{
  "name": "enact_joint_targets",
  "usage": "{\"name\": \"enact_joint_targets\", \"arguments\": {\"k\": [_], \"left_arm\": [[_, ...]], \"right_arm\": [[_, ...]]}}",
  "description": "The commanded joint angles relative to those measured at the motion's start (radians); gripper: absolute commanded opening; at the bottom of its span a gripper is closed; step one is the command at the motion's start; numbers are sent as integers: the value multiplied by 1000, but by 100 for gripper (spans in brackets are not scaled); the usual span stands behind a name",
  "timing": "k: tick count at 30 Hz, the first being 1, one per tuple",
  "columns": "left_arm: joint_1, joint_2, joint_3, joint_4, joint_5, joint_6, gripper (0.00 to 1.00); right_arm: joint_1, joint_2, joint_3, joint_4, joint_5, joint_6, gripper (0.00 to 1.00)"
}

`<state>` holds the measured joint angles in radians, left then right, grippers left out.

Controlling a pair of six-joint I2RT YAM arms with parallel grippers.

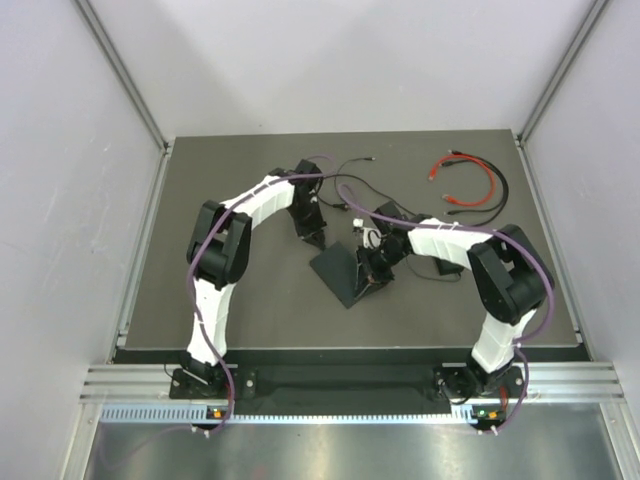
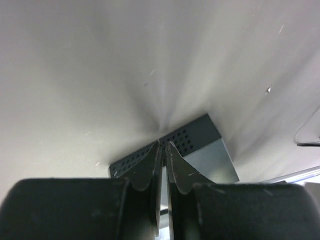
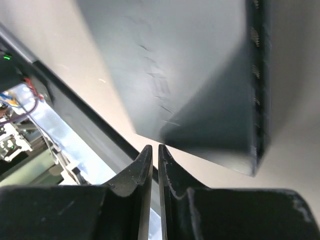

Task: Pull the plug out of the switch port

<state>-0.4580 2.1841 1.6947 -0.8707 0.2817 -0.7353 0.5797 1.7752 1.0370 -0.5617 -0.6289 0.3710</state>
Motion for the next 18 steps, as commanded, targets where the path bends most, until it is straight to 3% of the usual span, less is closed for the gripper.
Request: {"name": "enact_joint_targets", "arguments": {"k": [1,7,14,18], "left_arm": [[50,-72,54,-118,-48,10,12],[101,-280,-29,-203,-135,70,16],[90,-494,-404,-38,65,-45,13],[50,-531,-507,54,105,-116,13]], "right_arm": [[11,-68,83,21,-28,-10,10],[-6,-105,187,-118,139,-115,11],[-64,45,398,-219,244,-202,14],[-73,164,532,-335,359,-239,17]]}}
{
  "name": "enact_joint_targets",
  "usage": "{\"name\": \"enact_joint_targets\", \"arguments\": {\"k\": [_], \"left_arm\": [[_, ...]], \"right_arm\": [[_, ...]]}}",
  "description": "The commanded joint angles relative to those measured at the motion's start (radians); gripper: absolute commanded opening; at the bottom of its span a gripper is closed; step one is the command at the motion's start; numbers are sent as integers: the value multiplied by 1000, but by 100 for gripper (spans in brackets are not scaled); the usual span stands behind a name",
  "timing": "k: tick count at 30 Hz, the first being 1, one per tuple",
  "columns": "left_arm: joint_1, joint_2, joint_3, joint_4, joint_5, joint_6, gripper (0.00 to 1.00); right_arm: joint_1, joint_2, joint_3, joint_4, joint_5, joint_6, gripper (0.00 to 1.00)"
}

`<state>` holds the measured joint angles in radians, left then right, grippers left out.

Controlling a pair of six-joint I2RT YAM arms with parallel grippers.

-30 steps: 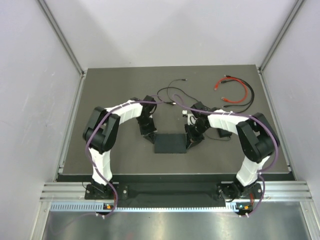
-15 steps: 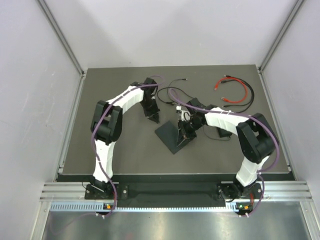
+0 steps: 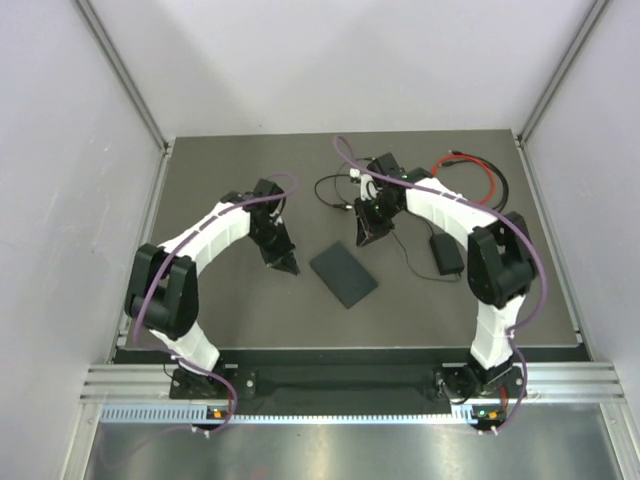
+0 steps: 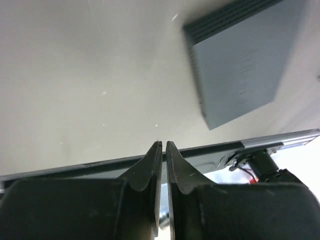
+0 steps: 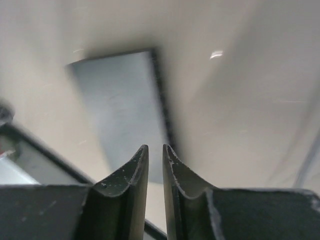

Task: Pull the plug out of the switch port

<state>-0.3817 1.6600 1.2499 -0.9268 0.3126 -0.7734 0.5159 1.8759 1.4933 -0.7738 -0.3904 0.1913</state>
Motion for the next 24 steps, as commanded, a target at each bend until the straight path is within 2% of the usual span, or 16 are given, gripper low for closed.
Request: {"name": "enact_joint_targets", "arguments": {"k": [1,6,12,15,24], "left_arm": [[-39,1,-72,129,82,-104,13],[-101,127,-32,184,69,-136,12],[-95,282,81,164,54,-110,10],[-97,313,98,174,65,-101,10],[-95,435,282,114,68,-63,10]], "right_arm": [[-8,95,109,-131,143,-61,18],[-4,121,88,-127,150,-64,26],[7,82,-28,-81,156,-61,26],[15,55,-85,-53,143,-55,26],[99,5,-157,-4,79,-4,24]]}}
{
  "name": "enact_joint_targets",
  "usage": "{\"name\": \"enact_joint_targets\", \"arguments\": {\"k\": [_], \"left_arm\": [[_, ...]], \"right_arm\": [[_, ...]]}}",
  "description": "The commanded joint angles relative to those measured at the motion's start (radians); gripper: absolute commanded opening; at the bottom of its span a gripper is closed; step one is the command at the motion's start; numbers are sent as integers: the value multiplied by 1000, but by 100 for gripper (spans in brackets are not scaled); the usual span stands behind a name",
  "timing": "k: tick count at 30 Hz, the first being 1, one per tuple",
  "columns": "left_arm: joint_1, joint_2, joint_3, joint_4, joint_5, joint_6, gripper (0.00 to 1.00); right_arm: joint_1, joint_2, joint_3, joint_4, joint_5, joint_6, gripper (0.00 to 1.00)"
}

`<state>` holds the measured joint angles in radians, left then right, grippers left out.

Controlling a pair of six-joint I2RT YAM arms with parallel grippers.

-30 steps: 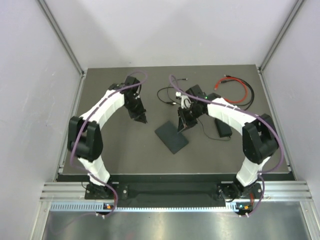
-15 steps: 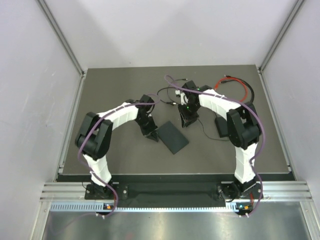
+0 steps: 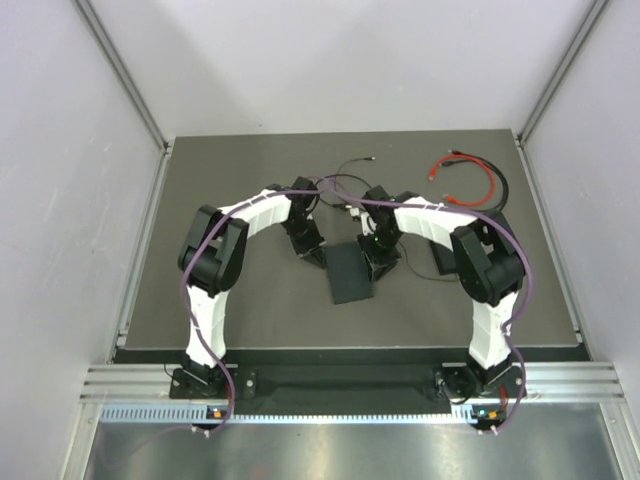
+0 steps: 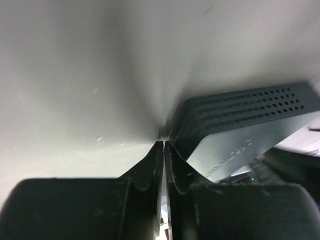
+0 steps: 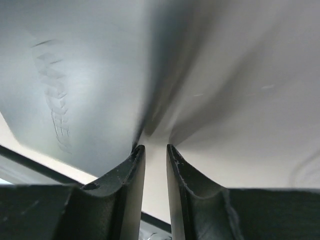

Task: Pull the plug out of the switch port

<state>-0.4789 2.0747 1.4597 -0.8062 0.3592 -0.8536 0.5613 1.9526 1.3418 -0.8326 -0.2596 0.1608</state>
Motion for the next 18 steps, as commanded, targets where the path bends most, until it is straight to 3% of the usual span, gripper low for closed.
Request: {"name": "enact_joint_targets", "arguments": {"k": [1,6,10,15,18], "left_arm": [[2,31,108,-5,30,22,10],[3,130,220,24,136,25,9],[46,130,339,-103,-15,83,9],[106,-45,320,-235,-179,155,11],[111,-178,214,-252,-177,145,12]], "right_arm": [[83,-80,-4,59,-67,37,24],[138,-132,-7,119,-125,115,25],[118,-172,-7,119,-125,126,25],[52,-248,-39,79,-112,92,26],[-22,-251,-38,73,-113,77,31]]}}
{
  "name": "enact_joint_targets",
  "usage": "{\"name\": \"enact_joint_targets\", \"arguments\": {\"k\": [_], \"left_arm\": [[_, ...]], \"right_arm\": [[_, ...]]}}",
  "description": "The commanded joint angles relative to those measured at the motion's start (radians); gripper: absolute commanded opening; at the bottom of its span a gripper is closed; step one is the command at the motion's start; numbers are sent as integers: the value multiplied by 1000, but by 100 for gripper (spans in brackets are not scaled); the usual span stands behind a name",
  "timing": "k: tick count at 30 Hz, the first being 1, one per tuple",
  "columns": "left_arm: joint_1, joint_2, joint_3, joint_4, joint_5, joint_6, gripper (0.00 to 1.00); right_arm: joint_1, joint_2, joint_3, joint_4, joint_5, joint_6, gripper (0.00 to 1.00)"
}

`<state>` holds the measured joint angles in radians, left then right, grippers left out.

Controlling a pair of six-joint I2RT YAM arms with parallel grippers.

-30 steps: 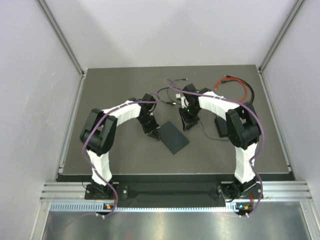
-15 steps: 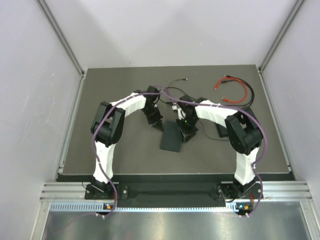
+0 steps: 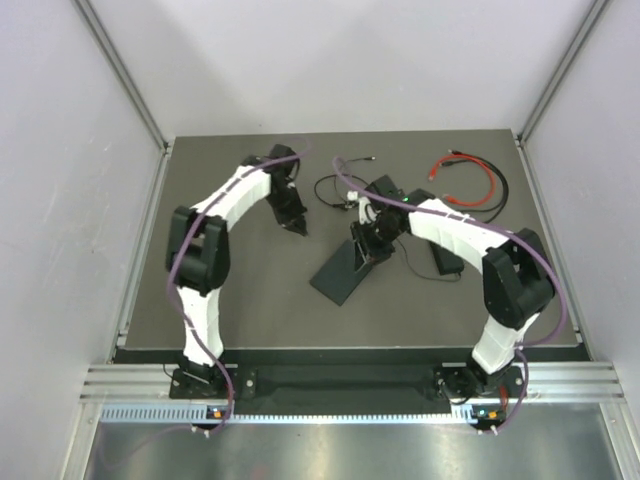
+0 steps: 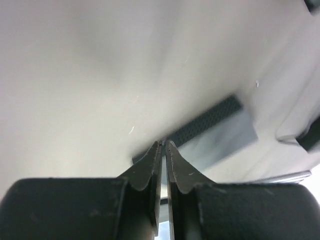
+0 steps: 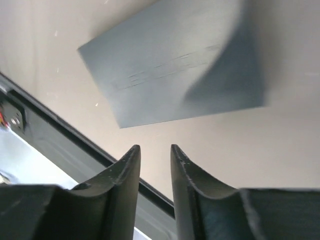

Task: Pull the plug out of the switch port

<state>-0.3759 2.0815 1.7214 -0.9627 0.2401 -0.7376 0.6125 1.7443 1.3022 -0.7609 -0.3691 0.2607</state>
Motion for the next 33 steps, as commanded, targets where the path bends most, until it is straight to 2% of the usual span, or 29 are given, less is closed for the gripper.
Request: {"name": "enact_joint_targets", "arguments": {"k": [1,5,6,10,11,12,16,17,20,22,27,33], "left_arm": [[5,-227,-154,-76,-33,15,12],[5,-444,-435,59,119,-80,9],[2,-477,-533,147,187,-123,9],[-15,-577,-667,258,251,-189,13],[-21,-581,-677,262,249,-190,15],[-26,-581,-684,266,249,-194,22],[-40,-583,-795,418,333,-299,36],[-41,-581,-813,488,346,-319,39],[-46,-563,-849,548,350,-358,45],[-49,-545,-871,573,349,-381,47],[-58,-509,-934,783,375,-500,48],[-81,-442,-918,766,355,-549,45]], "right_arm": [[-97,-32,8,2,-31,-23,32],[-181,32,63,14,-142,-28,44],[-195,64,96,17,-157,-32,48],[-198,139,181,12,-197,-72,56],[-198,153,190,15,-214,-80,57],[-198,173,204,23,-229,-83,57],[-198,193,201,48,-217,-74,58],[-201,198,200,51,-211,-75,58],[-204,215,192,61,-209,-80,58],[-203,228,192,60,-220,-83,58],[-206,271,207,66,-212,-98,57],[-204,316,235,74,-228,-97,52]]}}
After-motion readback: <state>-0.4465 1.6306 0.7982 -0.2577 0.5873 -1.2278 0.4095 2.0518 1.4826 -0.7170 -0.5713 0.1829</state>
